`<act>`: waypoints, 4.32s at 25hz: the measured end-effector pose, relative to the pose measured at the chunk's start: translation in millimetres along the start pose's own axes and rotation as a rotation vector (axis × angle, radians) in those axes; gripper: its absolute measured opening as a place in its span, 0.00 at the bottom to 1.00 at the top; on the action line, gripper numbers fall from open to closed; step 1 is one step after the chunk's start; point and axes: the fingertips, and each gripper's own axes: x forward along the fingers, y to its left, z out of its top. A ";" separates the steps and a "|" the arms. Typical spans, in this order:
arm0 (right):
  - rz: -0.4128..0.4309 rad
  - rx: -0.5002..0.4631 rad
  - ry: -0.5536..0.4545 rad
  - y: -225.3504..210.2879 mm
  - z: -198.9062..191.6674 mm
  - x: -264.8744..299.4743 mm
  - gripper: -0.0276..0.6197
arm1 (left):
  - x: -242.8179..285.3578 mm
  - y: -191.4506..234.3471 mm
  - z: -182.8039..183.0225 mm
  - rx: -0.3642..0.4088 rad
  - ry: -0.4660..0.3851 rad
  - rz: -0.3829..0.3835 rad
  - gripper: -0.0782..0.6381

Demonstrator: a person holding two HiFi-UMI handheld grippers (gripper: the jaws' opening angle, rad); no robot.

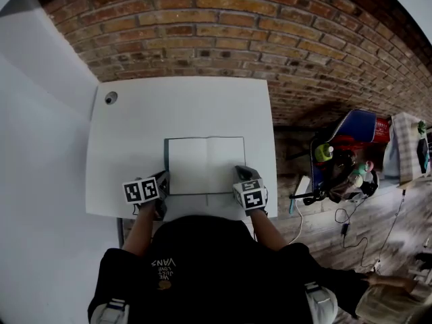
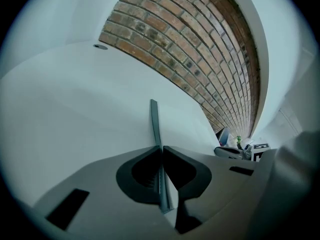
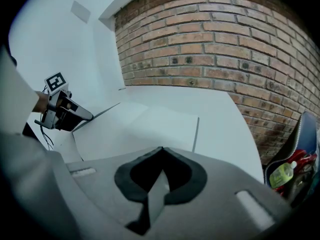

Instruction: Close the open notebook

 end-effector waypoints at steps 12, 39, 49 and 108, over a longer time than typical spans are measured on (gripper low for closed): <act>0.006 -0.003 -0.010 0.6 2.0 0.6 0.04 | -22.6 -31.5 16.9 -0.044 -0.068 -0.146 0.15; 0.038 0.042 -0.003 -3.1 -3.3 1.0 0.04 | -41.8 -119.6 40.3 0.033 -0.134 -0.361 0.15; 0.023 0.113 -0.120 -9.0 20.0 -26.8 0.04 | -38.1 -149.6 40.2 0.073 -0.115 -0.421 0.15; -0.101 0.252 -0.223 -76.1 -7.4 -105.1 0.04 | 37.6 -261.7 -0.6 0.209 0.021 -0.634 0.16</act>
